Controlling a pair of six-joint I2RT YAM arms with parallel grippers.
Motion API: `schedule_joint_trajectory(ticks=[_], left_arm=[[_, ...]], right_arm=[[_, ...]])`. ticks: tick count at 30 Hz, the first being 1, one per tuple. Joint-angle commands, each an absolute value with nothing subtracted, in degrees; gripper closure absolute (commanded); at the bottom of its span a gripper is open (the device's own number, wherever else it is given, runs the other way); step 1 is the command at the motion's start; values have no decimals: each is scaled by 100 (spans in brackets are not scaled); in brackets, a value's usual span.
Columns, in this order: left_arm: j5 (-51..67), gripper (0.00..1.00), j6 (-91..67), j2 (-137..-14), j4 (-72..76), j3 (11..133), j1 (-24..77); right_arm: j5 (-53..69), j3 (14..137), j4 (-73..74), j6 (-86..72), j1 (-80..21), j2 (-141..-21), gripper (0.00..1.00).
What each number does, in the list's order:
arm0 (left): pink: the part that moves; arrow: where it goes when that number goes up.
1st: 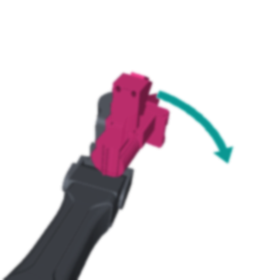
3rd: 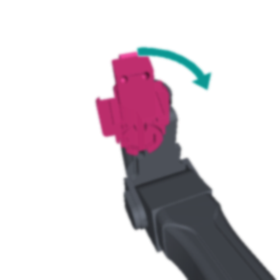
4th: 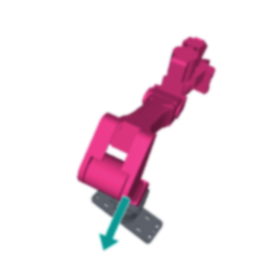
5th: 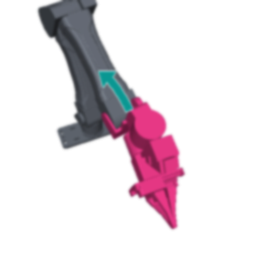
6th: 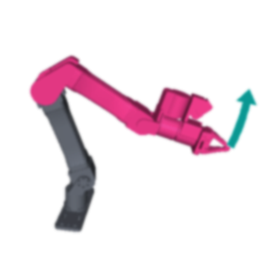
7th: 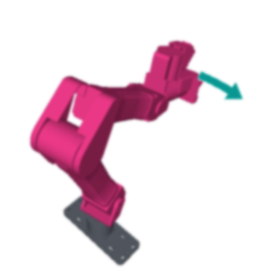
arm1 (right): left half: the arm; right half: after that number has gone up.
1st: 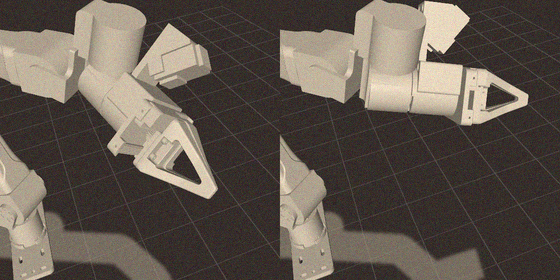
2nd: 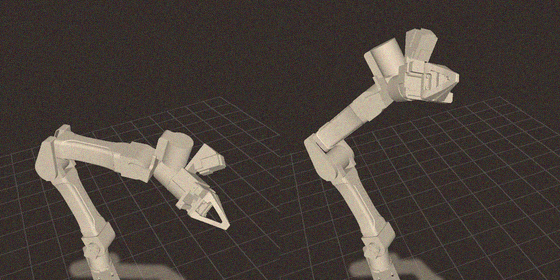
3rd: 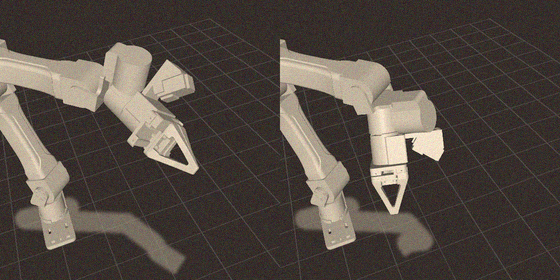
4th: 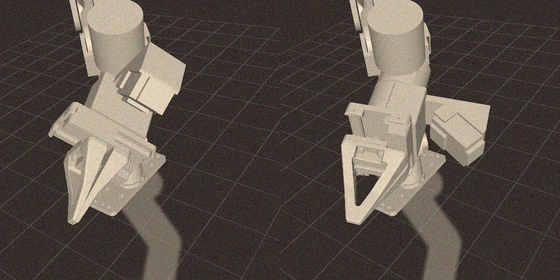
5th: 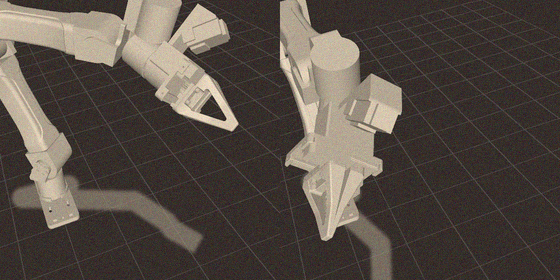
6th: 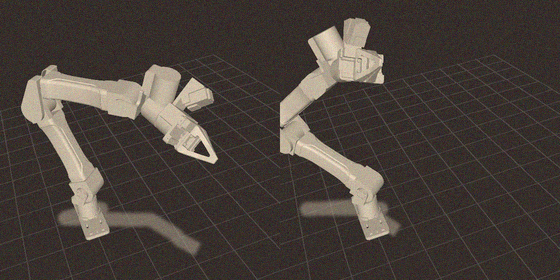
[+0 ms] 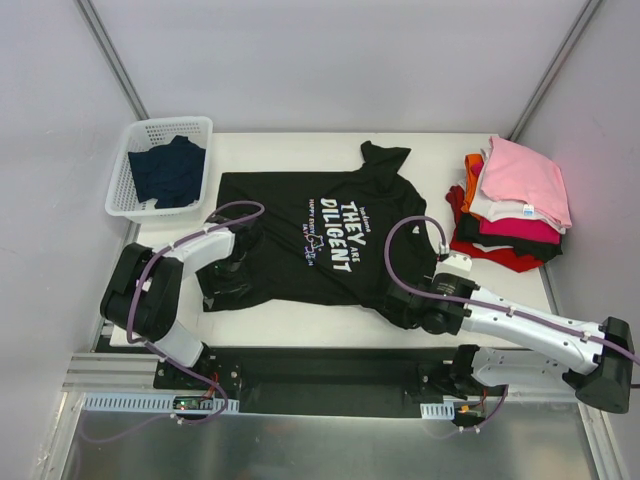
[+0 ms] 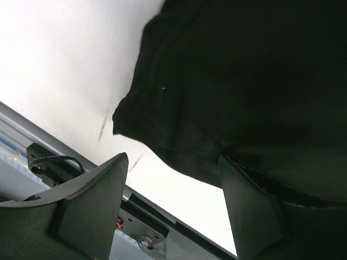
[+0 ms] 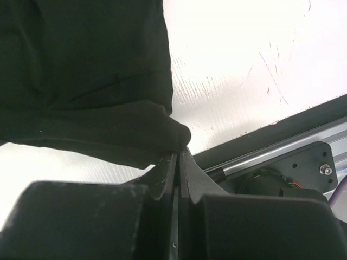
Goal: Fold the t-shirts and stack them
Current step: Grap the side of the flattened tshirt closest away from the robot with both arms
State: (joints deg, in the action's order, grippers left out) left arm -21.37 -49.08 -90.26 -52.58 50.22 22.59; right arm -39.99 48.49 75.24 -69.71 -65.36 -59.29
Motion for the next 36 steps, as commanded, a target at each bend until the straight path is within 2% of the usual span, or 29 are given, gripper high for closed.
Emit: schedule_joint_trajectory(ticks=[1,19,23,36], left_arm=[[-2540,31,-5194,-9080,-5247,4799,1830],[-2039,32,-4843,-6988,-4614,4316,1152],[-1942,37,-4930,-7206,-4623,4210,800],[-2303,44,-5326,-7769,-4632,4061,290]], right_arm=[[-3955,4834,7585,-6724,-6495,-5976,99],[-3858,4684,7304,-6557,-6460,-6099,99],[-3858,4728,7251,-6460,-6425,-6117,99],[-3797,4509,7479,-6513,-6381,-5810,99]])
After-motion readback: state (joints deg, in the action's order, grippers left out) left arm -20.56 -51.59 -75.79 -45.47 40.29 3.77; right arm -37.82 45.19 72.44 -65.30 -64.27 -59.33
